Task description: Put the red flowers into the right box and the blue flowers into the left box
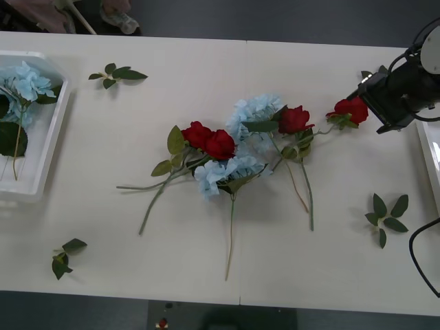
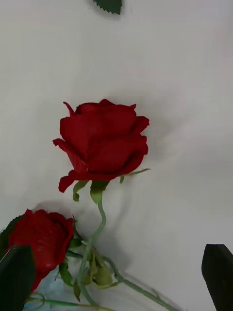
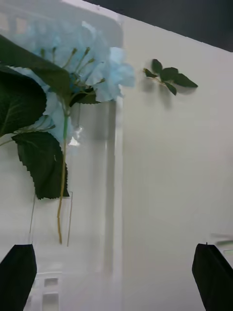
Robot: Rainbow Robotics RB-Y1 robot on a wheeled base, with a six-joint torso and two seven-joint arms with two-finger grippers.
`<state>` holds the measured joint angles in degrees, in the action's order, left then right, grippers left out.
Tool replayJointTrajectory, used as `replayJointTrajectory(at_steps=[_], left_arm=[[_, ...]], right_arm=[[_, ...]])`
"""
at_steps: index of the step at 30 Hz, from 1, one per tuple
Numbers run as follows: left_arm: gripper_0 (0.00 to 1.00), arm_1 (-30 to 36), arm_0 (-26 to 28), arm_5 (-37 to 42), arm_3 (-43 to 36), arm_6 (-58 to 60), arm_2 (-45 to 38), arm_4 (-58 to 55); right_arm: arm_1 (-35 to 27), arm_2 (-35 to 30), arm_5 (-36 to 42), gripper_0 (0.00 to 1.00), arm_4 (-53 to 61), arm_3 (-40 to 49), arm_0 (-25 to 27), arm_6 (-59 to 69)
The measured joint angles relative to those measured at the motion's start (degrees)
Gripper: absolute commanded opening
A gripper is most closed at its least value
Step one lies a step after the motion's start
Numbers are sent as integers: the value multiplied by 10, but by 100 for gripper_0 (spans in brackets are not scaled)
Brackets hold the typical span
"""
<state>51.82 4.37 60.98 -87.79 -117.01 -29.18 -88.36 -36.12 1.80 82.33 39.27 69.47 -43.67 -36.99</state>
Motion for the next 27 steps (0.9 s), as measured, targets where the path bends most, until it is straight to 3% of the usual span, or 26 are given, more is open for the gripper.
replayJointTrajectory(at_steps=[6, 14, 19, 27], left_arm=[[94, 32, 0, 61, -110, 46, 3, 45], [94, 36, -123, 91, -194, 131, 172, 167], [93, 0, -184, 91, -197, 247, 260, 248], [94, -71, -282, 91, -133, 247, 352, 332]], right_arm=[[10, 58, -60, 100, -32, -31, 0, 0], [42, 71, -110, 100, -44, -93, -1, -1], [67, 66, -129, 100, -59, -125, -9, -4], [90, 68, -131, 100, -81, -136, -27, -21]])
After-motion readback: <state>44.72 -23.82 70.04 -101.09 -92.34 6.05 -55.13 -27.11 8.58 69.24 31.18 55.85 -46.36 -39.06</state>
